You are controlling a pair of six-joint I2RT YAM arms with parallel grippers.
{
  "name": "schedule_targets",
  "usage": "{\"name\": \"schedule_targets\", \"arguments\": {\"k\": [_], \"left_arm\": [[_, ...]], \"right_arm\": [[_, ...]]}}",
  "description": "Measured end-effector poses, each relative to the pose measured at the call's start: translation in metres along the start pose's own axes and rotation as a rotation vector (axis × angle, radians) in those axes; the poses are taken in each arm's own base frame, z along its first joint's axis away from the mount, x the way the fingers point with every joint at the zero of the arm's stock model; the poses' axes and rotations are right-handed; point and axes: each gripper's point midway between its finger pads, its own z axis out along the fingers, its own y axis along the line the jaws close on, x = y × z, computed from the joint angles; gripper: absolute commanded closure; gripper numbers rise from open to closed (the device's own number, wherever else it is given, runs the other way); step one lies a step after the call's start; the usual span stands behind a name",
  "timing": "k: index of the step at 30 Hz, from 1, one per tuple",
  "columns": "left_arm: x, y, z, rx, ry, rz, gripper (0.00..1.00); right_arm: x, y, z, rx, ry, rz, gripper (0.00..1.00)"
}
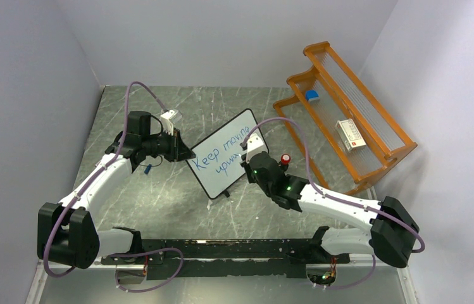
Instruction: Write a sentence on the whiteboard
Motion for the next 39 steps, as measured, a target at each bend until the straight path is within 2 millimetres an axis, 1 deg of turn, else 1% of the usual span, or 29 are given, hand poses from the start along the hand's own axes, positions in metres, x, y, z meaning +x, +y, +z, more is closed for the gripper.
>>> {"name": "schedule_targets", "arguments": {"k": [5,9,19,28,34,39], "left_arm": [[0.000,0.000,0.000,0.000,0.000,0.001,0.95],[0.000,0.000,0.000,0.000,0.000,0.000,0.95],[0.000,0.000,0.000,-0.001,0.000,0.000,0.95],[0.000,0.000,0.000,-0.002,0.000,-0.002,0.95],[0.000,0.000,0.000,-0.002,0.000,-0.002,0.95],[0.000,0.000,0.000,-0.002,0.000,-0.002,0.95]], "right_arm": [[-0.002,-0.002,0.002,0.002,-0.007,0.005,1.00],[-0.004,-0.001,0.003,-0.008,-0.013,0.005,1.00],[-0.002,0.000,0.008,-0.013,-0.008,0.006,1.00],[0.003,-0.004,0.009,-0.001,0.008,0.026,1.00],[0.014,-0.005,0.007,0.003,0.040,0.026,1.00],[0.014,-0.005,0.007,0.003,0.040,0.028,1.00]]}}
